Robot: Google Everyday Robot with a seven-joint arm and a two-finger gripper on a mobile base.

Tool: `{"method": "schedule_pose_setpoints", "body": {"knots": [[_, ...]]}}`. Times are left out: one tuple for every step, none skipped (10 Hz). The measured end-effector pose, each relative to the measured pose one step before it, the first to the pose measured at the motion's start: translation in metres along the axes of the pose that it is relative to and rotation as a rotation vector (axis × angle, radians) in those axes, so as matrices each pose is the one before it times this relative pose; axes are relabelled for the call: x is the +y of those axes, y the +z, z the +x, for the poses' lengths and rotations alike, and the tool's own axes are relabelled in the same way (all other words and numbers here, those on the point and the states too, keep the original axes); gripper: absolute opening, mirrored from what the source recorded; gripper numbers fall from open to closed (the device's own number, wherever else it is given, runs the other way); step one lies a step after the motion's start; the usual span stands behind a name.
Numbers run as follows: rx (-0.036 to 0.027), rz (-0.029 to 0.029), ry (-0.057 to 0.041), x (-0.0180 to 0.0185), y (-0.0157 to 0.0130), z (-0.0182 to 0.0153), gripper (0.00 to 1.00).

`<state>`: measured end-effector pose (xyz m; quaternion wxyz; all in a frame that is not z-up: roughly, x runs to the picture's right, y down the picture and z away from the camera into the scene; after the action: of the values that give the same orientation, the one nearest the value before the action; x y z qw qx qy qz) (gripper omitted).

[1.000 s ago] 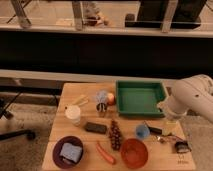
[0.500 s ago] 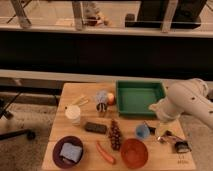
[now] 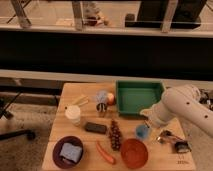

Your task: Place sponge in table surface

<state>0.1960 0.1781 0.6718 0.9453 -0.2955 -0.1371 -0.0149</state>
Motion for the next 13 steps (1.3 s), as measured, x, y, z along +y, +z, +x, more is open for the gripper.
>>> {"method": "schedule_pose_setpoints", "body": {"knots": [[-0.01416,-0.00457,-0.00695,0.00448,0.00061,-0.00381,0.8],[-0.01639,-0.00627,-0.00853,0.00503,0.00112,-0.00499,0.8],[-0.01726,-0.00584,-0.01133,0.00433,0.00093,-0.00594,0.8],[-0.02061,-0.00926,-0.01206,0.0072,0.00206,-0.00971,0.8],[-0.01313,-0.00467,-0.00599,0.00295,0.00155,-0.00474,0.8],[-0.01558,-0.00587,-0.00817,0.00315,0.0019,-0.00609,0.8],[-0.01516,-0.00619,-0.01046,0.0028,0.00346,-0.00807,0.8],[-0.01423,-0.00759,-0.01391,0.00284,0.00471,-0.00966,0.8],[-0.00795,-0.00486,-0.01055,0.00172,0.00355,-0.0064,0.8],[-0.01048,-0.00762,-0.01652,0.00171,0.00489,-0.00995,0.8],[-0.01051,-0.00735,-0.01787,0.00244,0.0044,-0.0106,0.8],[-0.01166,-0.00719,-0.01481,0.00285,0.00413,-0.00982,0.8],[-0.01033,-0.00638,-0.01405,0.00321,0.00327,-0.00928,0.8]]}}
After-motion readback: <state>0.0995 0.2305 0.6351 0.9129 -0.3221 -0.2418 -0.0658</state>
